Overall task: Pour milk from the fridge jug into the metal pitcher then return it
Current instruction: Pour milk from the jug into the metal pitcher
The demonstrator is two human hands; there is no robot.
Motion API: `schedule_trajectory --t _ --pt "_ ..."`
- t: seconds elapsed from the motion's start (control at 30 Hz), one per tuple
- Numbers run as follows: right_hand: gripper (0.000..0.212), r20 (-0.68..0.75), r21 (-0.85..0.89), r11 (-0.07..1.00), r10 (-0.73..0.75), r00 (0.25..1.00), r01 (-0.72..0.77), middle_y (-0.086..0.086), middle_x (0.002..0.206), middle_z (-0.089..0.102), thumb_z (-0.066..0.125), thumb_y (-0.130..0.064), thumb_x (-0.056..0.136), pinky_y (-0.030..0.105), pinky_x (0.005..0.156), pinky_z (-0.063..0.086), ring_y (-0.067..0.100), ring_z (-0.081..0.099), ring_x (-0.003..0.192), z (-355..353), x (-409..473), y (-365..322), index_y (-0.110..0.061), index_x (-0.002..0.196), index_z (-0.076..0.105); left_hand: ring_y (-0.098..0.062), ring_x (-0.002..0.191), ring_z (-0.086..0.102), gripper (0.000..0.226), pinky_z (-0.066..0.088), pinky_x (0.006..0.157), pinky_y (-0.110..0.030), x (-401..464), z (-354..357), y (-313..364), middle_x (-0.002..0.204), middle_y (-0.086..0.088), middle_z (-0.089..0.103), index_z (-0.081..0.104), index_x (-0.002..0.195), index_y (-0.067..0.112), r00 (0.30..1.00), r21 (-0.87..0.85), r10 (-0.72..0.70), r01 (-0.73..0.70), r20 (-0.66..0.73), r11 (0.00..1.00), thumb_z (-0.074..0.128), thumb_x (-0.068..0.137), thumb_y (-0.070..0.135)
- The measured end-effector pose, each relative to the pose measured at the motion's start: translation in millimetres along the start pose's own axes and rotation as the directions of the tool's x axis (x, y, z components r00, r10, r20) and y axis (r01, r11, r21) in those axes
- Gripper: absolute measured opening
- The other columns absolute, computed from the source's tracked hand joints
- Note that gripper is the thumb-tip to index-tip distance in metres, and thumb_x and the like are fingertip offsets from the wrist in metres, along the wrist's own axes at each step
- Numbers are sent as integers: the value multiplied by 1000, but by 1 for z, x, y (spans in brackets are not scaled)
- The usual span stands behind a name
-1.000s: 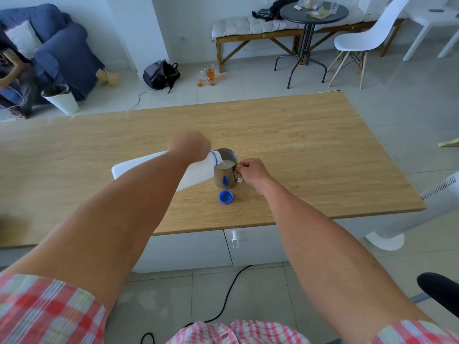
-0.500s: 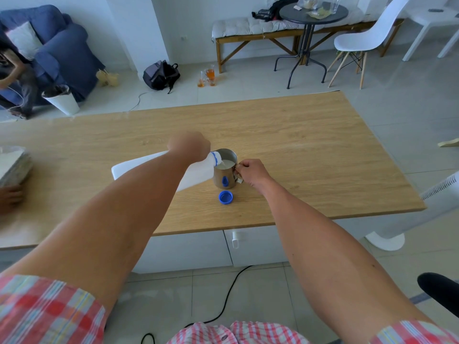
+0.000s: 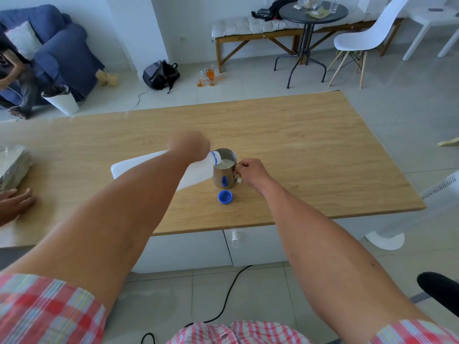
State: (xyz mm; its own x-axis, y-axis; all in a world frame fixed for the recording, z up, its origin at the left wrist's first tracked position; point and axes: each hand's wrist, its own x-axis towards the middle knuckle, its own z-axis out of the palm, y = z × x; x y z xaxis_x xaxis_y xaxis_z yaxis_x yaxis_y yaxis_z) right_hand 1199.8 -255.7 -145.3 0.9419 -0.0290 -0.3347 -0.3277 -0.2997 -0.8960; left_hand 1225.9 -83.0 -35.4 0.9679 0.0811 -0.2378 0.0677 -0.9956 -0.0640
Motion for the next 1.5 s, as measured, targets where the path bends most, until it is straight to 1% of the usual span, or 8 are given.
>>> schedule_trajectory --t 0.27,0.63,0.83,0.93,1.1,1.23,1.4,1.5 --pt "27 1 -7 1000 -4 1000 4 11 81 62 51 -3 101 7 39 35 8 48 58 0 0 0 20 104 66 -30 87 60 26 44 75 -38 2 1 -1 84 -6 56 62 101 13 1000 7 11 -11 -3 1000 39 98 24" --pt "27 7 -29 1000 -9 1000 9 11 82 63 51 -3 100 8 41 36 8 47 58 0 0 0 20 102 65 -29 85 59 26 41 72 -38 2 0 0 83 -7 56 62 101 12 1000 20 8 -8 1 1000 39 99 24" --pt "27 6 -37 999 -8 1000 9 9 82 63 52 -5 101 16 50 39 8 48 59 0 1 0 16 102 67 -30 86 59 25 43 74 -38 2 1 0 85 -7 57 61 100 13 1000 21 12 -12 -4 1000 38 100 25" --pt "26 6 -35 999 -10 1000 10 10 84 64 51 -4 101 13 47 40 8 48 60 0 2 0 16 100 67 -30 87 59 25 42 74 -38 3 1 0 89 -8 58 60 100 13 1000 21 14 -14 -7 1000 38 99 25" --pt "26 -2 -41 999 -9 1000 9 11 83 64 52 -4 100 20 54 40 9 49 61 1 4 2 18 101 66 -30 87 60 25 43 74 -37 3 1 1 83 -7 55 61 99 13 1000 13 6 -6 -1 1000 38 98 24" --pt "25 -2 -43 999 -12 1000 12 11 82 64 52 -3 100 19 52 39 9 49 60 1 5 3 18 99 66 -30 87 60 25 43 75 -37 3 0 2 85 -7 57 61 99 13 1000 10 5 -5 1 1000 39 97 24" --pt "25 2 -33 999 -15 1000 15 9 81 64 52 -4 100 18 51 39 8 49 60 1 7 4 12 97 71 -28 84 60 25 42 71 -37 3 -1 2 85 -7 58 62 99 13 1000 18 6 -6 -1 1000 39 97 23" --pt "23 8 -24 999 -22 1000 22 9 82 65 51 -4 101 14 47 38 8 48 59 1 6 4 3 93 72 -29 85 60 25 41 72 -37 3 -1 3 84 -7 56 61 100 13 1000 21 8 -8 0 1000 39 97 23"
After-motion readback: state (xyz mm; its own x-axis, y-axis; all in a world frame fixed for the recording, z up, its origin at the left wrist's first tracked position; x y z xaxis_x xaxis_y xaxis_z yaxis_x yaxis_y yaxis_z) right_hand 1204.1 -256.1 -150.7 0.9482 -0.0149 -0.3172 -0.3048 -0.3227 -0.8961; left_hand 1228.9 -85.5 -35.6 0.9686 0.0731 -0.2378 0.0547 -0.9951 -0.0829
